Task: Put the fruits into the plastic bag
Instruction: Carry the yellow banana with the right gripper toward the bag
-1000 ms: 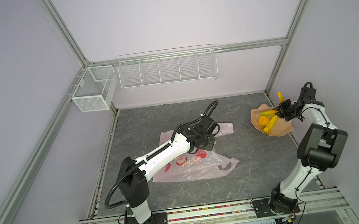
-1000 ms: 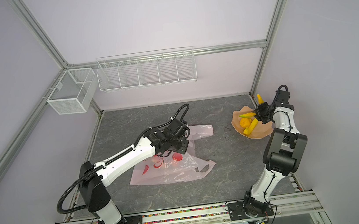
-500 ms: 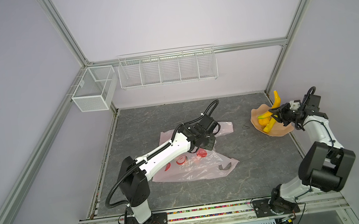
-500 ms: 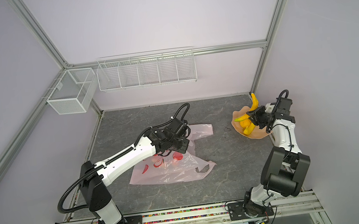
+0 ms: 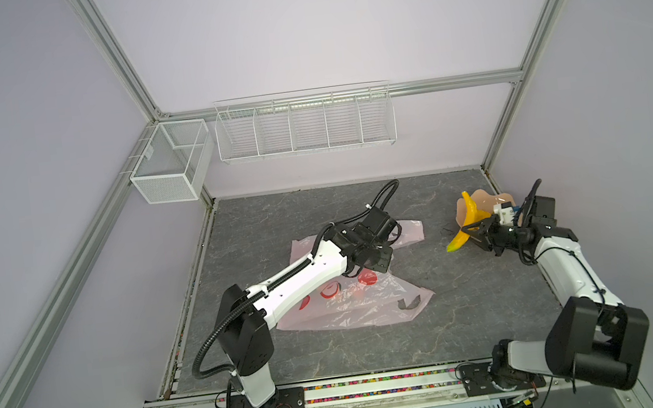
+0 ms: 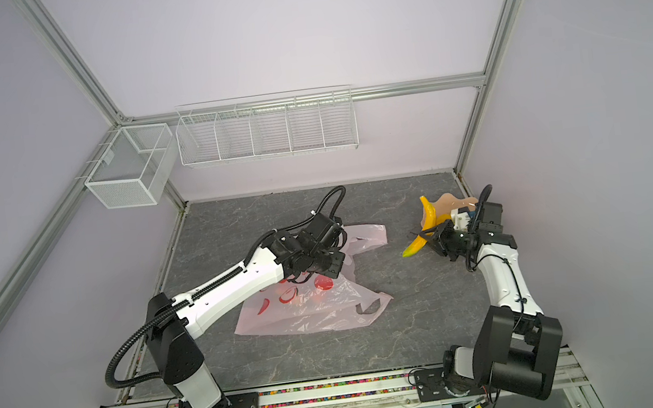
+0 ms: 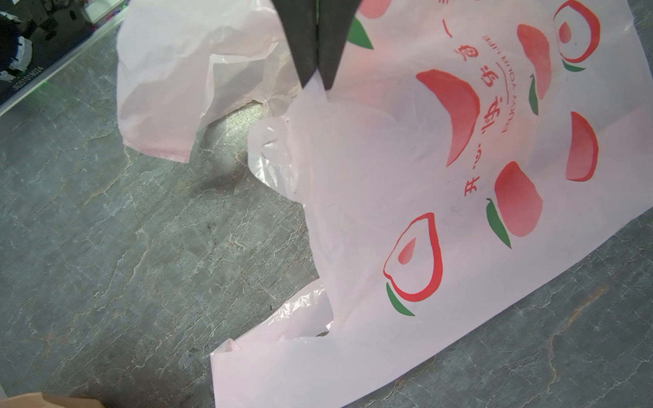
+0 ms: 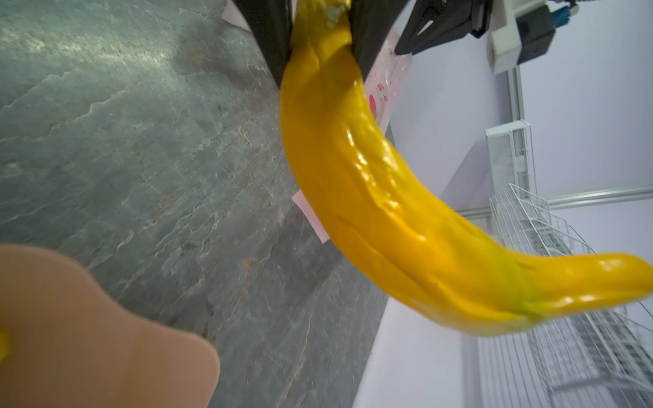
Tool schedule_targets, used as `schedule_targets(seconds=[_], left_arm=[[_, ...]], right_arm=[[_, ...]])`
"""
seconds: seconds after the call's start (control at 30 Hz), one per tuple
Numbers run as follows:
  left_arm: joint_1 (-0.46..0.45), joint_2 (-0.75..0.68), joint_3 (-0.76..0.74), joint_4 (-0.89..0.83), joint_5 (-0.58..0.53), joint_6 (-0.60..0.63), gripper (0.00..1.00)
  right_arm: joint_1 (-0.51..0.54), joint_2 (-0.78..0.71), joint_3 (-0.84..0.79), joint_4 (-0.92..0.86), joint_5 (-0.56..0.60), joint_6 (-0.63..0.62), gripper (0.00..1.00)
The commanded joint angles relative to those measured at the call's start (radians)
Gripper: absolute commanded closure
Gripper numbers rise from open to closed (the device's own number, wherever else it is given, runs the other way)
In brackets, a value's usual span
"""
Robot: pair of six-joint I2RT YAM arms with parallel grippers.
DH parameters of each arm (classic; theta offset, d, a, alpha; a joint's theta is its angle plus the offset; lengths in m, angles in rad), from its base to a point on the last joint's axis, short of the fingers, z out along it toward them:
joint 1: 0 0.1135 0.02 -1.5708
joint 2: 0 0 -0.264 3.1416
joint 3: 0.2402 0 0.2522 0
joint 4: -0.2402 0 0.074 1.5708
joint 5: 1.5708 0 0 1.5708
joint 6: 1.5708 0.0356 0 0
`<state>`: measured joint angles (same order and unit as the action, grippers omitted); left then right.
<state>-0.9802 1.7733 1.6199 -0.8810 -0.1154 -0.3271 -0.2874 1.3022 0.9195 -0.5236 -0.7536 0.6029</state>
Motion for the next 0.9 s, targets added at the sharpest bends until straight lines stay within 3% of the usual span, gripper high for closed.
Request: schedule_targets(seconds=[0.0,0.23,0.5,0.87], left_arm=[[-0.002,0.015,0.037,-0.024,-0.013,0.014,1.00],[-0.002,0.018,0.049,-0.035,-0.016,0.019,1.00],[-0.002,0.020,0.055,-0.040,-0.021,0.020,1.00],[-0.002,0.027,0.063,-0.039,-0.015,0.032,1.00]], right_arm=[[0.066,-0.009,-0.026,-0.069,0.046,-0.113,0.83],[0.195,0.051,0.036,-0.280,0.247,-0.364,0.87],[0.359,0.102,0.097,-0.393,0.460,-0.436,0.88],[0.486,0.183,0.195,-0.490,0.700,-0.479,0.89]])
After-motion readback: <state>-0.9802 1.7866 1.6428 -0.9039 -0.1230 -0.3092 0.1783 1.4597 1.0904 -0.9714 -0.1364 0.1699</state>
